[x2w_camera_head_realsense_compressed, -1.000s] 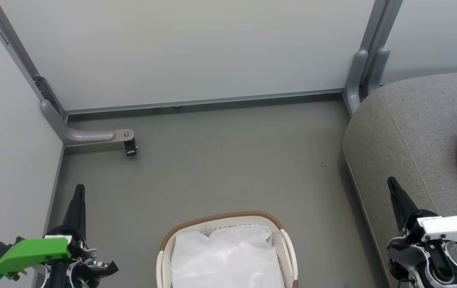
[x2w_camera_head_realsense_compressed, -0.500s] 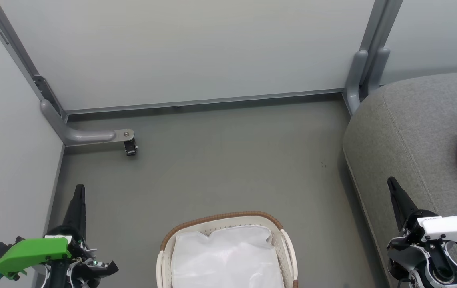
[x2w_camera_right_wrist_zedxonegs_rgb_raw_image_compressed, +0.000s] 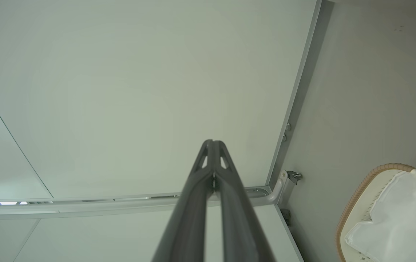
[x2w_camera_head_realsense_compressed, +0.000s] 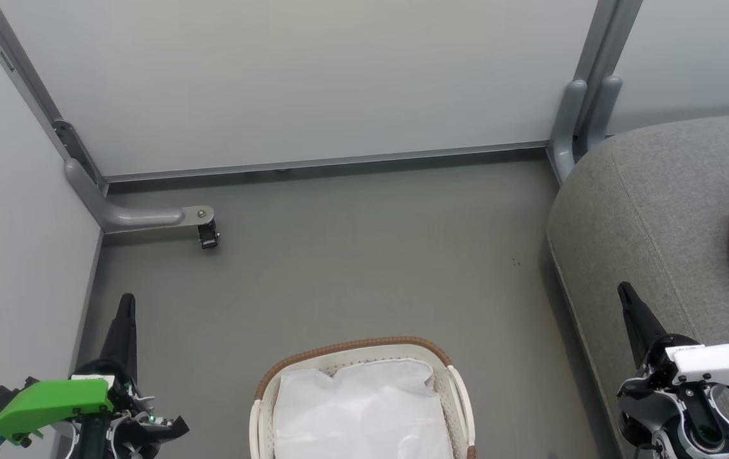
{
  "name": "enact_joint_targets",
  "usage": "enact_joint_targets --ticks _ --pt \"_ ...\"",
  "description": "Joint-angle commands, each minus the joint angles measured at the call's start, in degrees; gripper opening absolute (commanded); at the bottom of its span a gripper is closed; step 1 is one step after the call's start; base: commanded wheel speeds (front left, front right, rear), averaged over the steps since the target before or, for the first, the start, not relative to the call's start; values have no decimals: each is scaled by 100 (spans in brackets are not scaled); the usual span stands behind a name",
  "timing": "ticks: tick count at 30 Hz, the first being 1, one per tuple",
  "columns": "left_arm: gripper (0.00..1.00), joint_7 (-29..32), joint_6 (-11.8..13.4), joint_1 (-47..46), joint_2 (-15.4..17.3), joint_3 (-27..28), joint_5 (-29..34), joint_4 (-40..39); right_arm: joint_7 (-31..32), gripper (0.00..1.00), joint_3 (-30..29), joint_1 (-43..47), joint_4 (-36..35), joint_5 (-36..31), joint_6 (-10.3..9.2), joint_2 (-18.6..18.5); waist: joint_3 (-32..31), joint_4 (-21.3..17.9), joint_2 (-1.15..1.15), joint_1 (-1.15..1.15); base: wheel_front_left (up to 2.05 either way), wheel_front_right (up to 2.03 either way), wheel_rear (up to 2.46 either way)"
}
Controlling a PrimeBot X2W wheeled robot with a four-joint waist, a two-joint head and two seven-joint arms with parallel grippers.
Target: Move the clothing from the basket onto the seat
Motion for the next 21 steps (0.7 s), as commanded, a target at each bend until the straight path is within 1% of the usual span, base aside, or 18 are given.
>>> enact_joint_targets --ticks 1,21 --pt "0 17 -24 -62 38 12 -18 -12 7 0 -9 66 -16 24 -2 -34 0 0 0 0 0 0 0" --pt "0 17 -24 -62 38 12 -18 -12 6 0 -9 67 -16 25 -2 -34 0 0 0 0 0 0 0"
